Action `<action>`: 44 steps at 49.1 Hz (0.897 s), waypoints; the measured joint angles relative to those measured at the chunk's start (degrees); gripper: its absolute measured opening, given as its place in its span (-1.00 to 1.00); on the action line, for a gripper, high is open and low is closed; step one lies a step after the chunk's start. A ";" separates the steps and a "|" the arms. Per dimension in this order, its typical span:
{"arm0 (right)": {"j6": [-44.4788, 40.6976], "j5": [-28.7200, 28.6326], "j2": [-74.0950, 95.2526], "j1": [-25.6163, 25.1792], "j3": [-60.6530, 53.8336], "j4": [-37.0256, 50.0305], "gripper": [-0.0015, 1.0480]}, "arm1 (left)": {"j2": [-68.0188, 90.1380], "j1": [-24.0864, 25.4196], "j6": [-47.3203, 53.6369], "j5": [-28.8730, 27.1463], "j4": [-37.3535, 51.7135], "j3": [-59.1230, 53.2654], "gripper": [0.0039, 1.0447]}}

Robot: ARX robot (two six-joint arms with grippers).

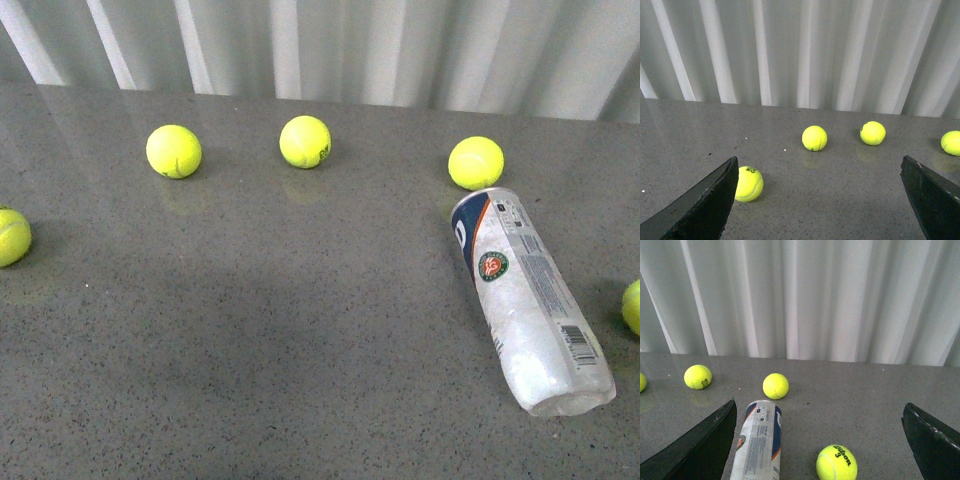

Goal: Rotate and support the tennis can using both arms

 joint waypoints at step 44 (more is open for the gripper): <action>21.62 0.09 83.87 8.44 36.76 -10.10 0.86 | -0.04 0.00 0.00 0.00 -0.09 0.00 0.87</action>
